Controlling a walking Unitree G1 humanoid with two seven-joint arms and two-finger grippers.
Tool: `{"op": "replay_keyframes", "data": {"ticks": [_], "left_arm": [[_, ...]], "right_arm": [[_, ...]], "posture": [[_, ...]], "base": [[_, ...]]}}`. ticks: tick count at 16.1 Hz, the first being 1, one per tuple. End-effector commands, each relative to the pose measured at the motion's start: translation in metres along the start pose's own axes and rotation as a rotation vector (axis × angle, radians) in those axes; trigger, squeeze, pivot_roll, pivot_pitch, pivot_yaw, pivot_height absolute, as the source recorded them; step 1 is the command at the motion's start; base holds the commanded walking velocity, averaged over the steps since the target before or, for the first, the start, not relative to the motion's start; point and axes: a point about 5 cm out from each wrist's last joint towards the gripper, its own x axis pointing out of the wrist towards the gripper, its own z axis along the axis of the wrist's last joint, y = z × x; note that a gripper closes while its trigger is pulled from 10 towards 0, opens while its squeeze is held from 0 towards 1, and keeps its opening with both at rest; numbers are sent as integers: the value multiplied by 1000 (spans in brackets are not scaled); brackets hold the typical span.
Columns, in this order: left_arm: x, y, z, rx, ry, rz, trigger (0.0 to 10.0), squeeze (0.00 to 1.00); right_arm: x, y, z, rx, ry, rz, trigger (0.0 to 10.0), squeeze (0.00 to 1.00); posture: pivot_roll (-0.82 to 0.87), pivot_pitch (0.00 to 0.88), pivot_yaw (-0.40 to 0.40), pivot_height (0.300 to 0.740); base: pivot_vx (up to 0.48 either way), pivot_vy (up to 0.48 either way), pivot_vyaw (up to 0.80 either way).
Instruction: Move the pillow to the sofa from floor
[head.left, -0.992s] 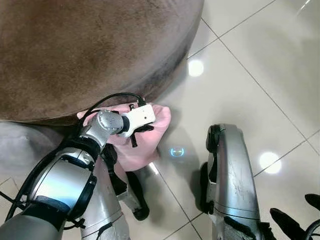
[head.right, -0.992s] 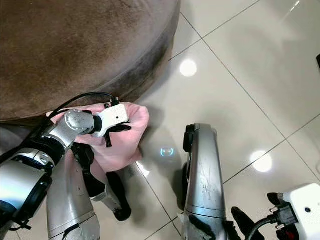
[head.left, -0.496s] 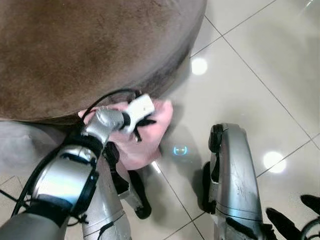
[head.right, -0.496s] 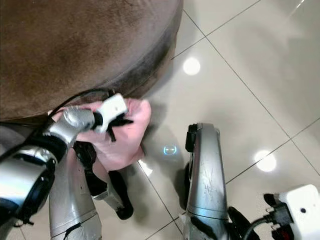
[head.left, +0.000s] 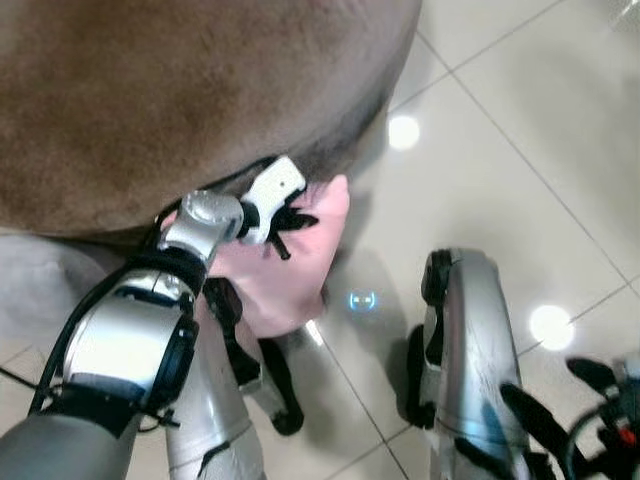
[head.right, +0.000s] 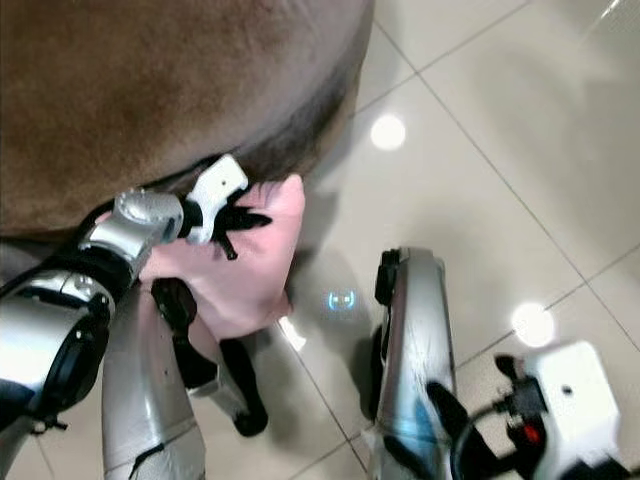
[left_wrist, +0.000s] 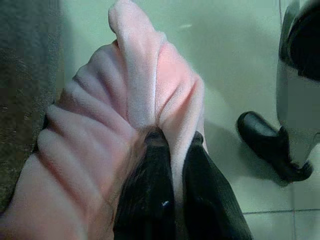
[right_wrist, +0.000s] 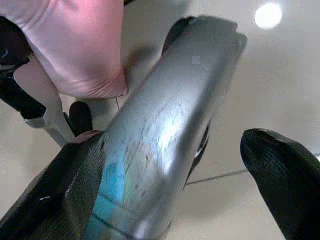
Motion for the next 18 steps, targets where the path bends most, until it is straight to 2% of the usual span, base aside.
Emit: {"op": "replay_keyframes", "data": {"ticks": [1, 4, 7, 11, 12, 13, 15, 18], "left_arm": [[-45, 45, 49, 1, -204, 197, 0, 0], [-65, 60, 81, 7, -287, 264, 0, 0], [-72, 64, 93, 19, -311, 287, 0, 0], [-60, 58, 69, 39, -224, 286, 0, 0], [-58, 56, 67, 40, -217, 284, 0, 0], [-57, 56, 66, 47, -217, 284, 0, 0], [-57, 55, 66, 48, -216, 277, 0, 0], [-56, 54, 64, 60, -205, 265, 0, 0]], "right_arm": [[3, 1, -9, 27, 43, 2, 10000, 0], [17, 1, -9, 30, 23, 14, 10000, 0], [25, 2, -9, 30, 13, 25, 10000, 0], [33, 2, -10, 31, 3, 8, 10000, 0], [38, 2, -9, -2, 5, -7, 10000, 0], [40, 0, -3, -1, -41, -26, 10000, 0], [43, -5, -3, 32, -33, -58, 10000, 0], [44, -6, -3, 6, -41, -73, 10000, 0]], "posture": [[-332, 431, 202, 450], [-293, 411, 209, 450], [-277, 404, 209, 450], [-278, 405, 208, 450], [-277, 405, 204, 450], [-275, 406, 204, 450], [-276, 407, 203, 450], [-274, 412, 205, 450]], "base": [[0, 0, 0], [0, 0, 0], [0, 0, 0], [0, 0, 0], [0, 0, 0], [0, 0, 0], [0, 0, 0], [0, 0, -690]]}}
